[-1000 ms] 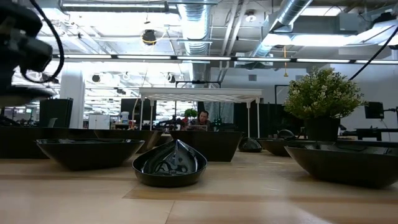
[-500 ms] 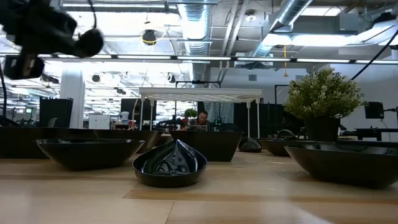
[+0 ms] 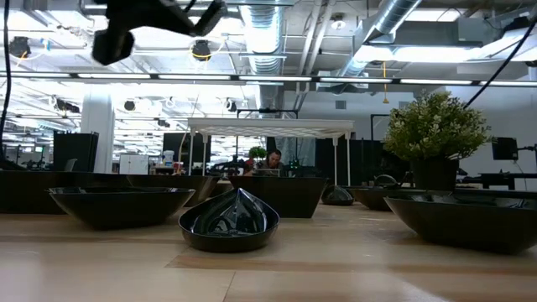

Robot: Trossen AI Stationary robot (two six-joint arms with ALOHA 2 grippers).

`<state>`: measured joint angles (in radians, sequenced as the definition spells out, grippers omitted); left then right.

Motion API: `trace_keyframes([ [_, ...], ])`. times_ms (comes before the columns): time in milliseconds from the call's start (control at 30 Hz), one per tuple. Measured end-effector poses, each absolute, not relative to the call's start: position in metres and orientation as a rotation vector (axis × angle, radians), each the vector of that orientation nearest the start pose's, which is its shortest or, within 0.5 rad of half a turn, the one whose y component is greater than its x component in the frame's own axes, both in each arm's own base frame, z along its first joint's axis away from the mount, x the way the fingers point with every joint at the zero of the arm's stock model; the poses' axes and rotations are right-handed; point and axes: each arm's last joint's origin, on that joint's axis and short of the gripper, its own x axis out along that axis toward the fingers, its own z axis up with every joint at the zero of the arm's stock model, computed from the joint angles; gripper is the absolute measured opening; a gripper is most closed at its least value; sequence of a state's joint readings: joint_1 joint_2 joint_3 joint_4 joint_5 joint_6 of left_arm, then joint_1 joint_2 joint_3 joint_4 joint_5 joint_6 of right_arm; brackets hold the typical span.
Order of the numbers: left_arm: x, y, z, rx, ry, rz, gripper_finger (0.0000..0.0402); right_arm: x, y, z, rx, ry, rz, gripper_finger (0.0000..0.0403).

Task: Pick & Place Mini shaped plates
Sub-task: Stack the drop-shaped plate on top of the drop-shaped plate on the shelf

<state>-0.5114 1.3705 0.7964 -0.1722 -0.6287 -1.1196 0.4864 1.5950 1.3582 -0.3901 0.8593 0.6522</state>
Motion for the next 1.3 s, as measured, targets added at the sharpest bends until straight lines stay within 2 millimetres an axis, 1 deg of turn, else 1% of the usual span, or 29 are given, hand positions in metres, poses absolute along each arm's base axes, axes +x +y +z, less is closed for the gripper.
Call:
trace_keyframes([
  [100,0.255,-0.120,0.216,-0.633,0.523,0.405,0.0003,0.325,0.146,0.314,0.243,0.308,-0.533,0.0054],
  [233,0.258,-0.118,0.211,-0.584,0.590,0.361,0.0003,0.331,0.144,0.315,0.292,0.294,-0.498,0.0054],
  [367,0.259,-0.112,0.213,-0.510,0.641,0.304,0.0003,0.340,0.133,0.316,0.348,0.304,-0.450,0.0054],
  [467,0.260,-0.106,0.215,-0.467,0.667,0.267,0.0003,0.346,0.124,0.321,0.436,0.269,-0.425,0.0060],
  [633,0.262,-0.096,0.217,-0.394,0.697,0.204,0.0003,0.353,0.111,0.322,0.500,0.275,-0.394,0.0090],
  [833,0.261,-0.086,0.213,-0.327,0.783,0.172,0.0003,0.356,0.102,0.321,0.560,0.295,-0.365,0.0140],
  [933,0.262,-0.079,0.212,-0.342,0.799,0.189,0.0003,0.357,0.100,0.321,0.573,0.293,-0.374,0.0157],
  [1000,0.263,-0.071,0.211,-0.387,0.814,0.210,0.0003,0.357,0.098,0.320,0.601,0.290,-0.395,0.0162],
  [1067,0.264,-0.065,0.211,-0.418,0.825,0.227,0.0003,0.356,0.094,0.317,0.615,0.314,-0.424,0.0164],
  [1200,0.265,-0.053,0.209,-0.440,0.849,0.270,0.0003,0.358,0.084,0.300,0.620,0.407,-0.508,0.0161],
  [1300,0.263,-0.044,0.206,-0.445,0.885,0.303,0.0003,0.365,0.077,0.290,0.639,0.439,-0.517,0.0158],
])
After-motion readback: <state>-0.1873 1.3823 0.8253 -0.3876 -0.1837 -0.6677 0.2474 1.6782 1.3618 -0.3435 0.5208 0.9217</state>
